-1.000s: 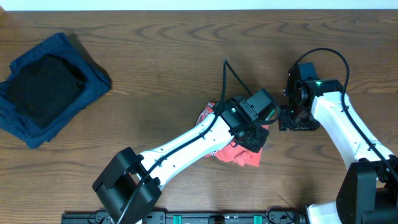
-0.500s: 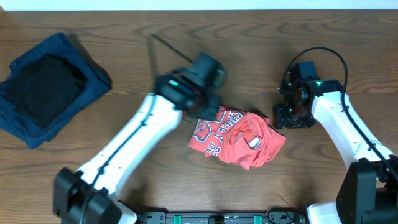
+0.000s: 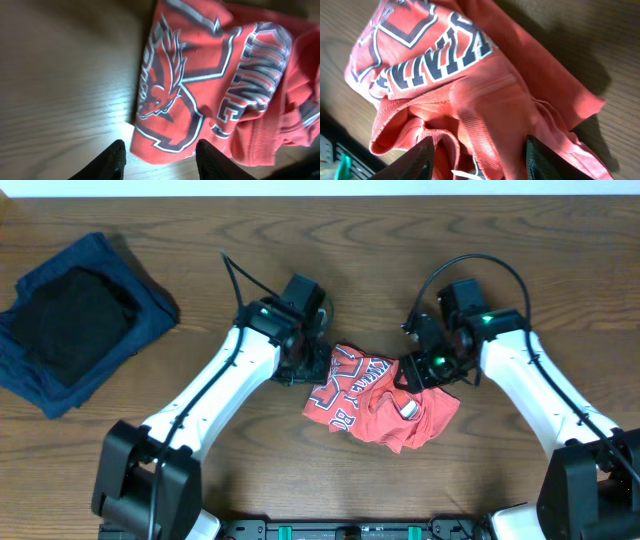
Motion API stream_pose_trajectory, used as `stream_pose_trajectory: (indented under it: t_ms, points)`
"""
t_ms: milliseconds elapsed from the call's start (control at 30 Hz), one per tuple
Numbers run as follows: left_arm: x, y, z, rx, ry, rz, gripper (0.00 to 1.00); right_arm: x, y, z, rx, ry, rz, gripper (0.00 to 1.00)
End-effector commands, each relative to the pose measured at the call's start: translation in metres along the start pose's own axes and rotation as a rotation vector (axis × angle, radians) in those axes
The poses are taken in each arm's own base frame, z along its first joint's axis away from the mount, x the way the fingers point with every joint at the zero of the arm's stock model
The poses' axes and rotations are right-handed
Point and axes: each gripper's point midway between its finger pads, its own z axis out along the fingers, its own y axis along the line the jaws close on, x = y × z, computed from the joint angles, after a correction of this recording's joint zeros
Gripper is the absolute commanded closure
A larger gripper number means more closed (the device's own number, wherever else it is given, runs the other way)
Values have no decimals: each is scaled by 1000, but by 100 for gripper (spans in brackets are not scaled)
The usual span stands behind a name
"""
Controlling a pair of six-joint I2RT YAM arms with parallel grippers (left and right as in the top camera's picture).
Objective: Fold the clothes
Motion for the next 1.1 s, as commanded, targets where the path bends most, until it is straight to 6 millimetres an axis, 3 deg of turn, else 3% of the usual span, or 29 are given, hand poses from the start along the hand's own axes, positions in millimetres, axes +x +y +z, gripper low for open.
stream_pose_trajectory:
  t_ms: [0,167,300,400,500,567,667,867,1067]
  points:
    - [15,-8,16,53,64,4,53,4,-7,1,110,9,-19,44]
    - [32,-7,41,43,114,22,49,13,-40,2,316,16,103,50]
    - [48,-6,59,31,150,40,49,18,-56,9,379,1,161,90]
    - [61,0,69,18,176,1,49,21,-85,-2,542,-37,270,97]
    - [72,7,76,4,198,-38,49,19,-110,-18,653,-98,384,87]
    - [77,11,80,-2,203,-55,49,12,-119,-22,645,-139,417,66]
    - [82,15,84,-9,212,-79,49,6,-125,-24,606,-169,449,61]
    - [82,15,85,-8,210,-79,48,3,-86,-14,365,-137,349,58]
    - [80,14,85,-3,202,-80,48,2,-42,-47,210,-223,278,49]
